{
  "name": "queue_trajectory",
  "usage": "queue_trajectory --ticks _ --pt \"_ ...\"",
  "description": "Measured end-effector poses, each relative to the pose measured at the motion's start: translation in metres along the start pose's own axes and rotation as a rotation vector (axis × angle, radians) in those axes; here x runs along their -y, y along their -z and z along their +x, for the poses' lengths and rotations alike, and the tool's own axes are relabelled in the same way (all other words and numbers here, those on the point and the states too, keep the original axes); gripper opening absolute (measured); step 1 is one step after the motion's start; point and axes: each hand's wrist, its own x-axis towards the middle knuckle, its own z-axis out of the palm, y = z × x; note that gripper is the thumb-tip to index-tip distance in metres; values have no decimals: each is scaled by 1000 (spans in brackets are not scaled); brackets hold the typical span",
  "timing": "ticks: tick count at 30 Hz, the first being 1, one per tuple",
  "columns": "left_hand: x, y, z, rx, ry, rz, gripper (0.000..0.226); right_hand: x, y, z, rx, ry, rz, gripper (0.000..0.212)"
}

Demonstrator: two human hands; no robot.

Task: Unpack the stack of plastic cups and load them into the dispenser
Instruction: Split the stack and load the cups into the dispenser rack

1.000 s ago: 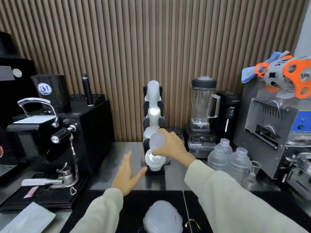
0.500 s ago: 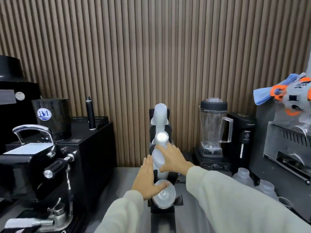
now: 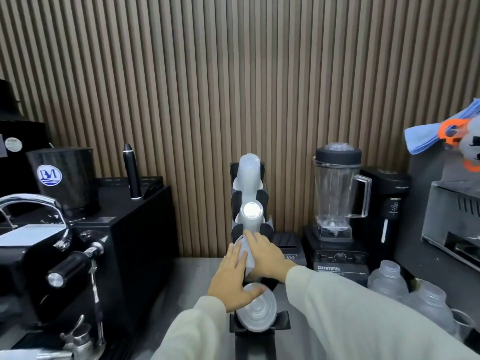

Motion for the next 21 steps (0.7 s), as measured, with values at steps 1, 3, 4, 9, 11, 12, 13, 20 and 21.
queue_trajectory --ticks 1,3,4,9,11,12,13,20,21 --pt "0 -1 0 -7 1 38 98 0 -3 2 -10 -1 -1 103" --pt "-1 -3 1 -23 21 93 94 2 -6 4 -37 -1 -19 98" --pt "-2 -4 2 -26 31 119 94 2 -7 5 -47 -3 -27 97" --pt "-8 -1 5 23 68 291 93 1 -7 6 -25 -28 -143 105" --pt "-10 0 6 48 90 309 93 3 -8 0 -25 -48 -224 109" --pt "-10 1 7 55 92 312 93 3 -10 -4 -53 -57 -259 108" --pt "-11 0 8 54 91 307 93 4 -10 -10 -93 -51 -287 105" --pt "-8 -3 9 62 86 261 104 -3 -28 -23 -95 102 -329 88" --pt "-8 -2 10 75 86 262 104 -3 -29 -22 -83 90 -351 89"
